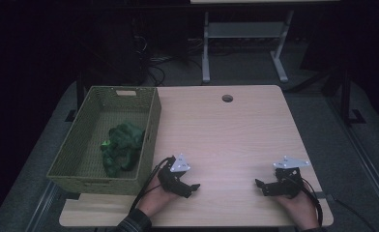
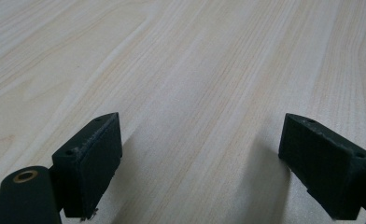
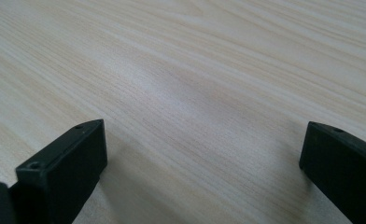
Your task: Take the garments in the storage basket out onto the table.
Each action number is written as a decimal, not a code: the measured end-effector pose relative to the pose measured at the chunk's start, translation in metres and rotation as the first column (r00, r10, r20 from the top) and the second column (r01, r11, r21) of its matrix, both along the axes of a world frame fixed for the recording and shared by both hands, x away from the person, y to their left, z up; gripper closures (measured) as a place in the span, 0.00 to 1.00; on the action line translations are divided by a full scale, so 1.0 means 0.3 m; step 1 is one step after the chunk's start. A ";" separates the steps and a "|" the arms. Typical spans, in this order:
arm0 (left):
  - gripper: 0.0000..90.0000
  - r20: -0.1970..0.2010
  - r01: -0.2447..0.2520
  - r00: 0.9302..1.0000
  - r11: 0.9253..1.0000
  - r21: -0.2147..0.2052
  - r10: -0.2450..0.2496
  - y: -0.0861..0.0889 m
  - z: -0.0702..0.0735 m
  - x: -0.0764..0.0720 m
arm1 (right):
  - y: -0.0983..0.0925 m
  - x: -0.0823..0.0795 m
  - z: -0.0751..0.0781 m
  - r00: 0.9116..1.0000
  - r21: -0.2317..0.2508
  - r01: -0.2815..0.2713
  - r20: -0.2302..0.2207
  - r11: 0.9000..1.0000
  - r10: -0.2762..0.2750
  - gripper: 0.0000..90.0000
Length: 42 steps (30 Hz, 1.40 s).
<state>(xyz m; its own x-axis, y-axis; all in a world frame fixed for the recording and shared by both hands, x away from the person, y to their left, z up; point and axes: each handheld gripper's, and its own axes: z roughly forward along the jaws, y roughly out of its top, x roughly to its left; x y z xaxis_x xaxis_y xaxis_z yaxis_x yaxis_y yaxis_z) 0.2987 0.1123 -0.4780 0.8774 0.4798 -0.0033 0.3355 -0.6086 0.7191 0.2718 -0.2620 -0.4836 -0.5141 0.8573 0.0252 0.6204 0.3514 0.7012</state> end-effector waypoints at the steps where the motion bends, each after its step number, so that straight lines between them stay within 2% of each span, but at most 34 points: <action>1: 0.14 0.000 0.000 1.000 1.000 0.000 0.000 0.000 0.000 0.000 | 0.000 0.000 0.000 1.000 0.000 0.000 0.000 1.000 0.000 0.01; 11: 0.14 -0.005 0.005 1.000 1.000 0.005 -0.005 -0.002 0.002 0.004 | 0.001 -0.001 0.000 1.000 0.001 0.002 -0.004 1.000 -0.002 0.01; 16: 0.14 -0.024 0.007 1.000 0.998 0.055 -0.006 -0.016 0.017 0.016 | 0.000 0.000 0.000 1.000 0.000 0.000 0.000 1.000 0.000 0.01; 19: 0.14 -0.031 0.006 1.000 0.998 0.065 -0.004 -0.015 0.021 0.022 | 0.000 0.000 0.000 1.000 0.000 0.000 0.000 1.000 0.000 0.01; 21: 0.15 -0.042 0.004 0.999 0.998 0.058 -0.001 -0.015 0.024 0.025 | 0.000 0.000 0.000 1.000 0.000 0.000 0.000 1.000 0.000 0.01; 26: 0.15 -0.036 0.011 0.999 0.998 0.062 -0.008 -0.018 0.034 0.021 | 0.000 0.000 0.000 1.000 -0.001 0.000 0.000 1.000 0.000 0.01; 33: 0.15 -0.034 0.011 0.999 0.999 0.035 -0.010 -0.029 0.054 0.022 | 0.001 -0.001 0.000 1.000 0.001 0.002 -0.004 1.000 -0.002 0.01; 38: 0.15 -0.030 0.019 0.999 0.998 0.057 -0.017 -0.036 0.060 0.024 | 0.001 -0.001 0.000 1.000 0.002 0.002 -0.004 1.000 -0.002 0.01; 42: 0.15 -0.031 0.023 0.999 0.998 0.058 -0.021 -0.037 0.068 0.027 | 0.000 -0.001 0.000 1.000 0.002 0.002 -0.004 1.000 -0.002 0.01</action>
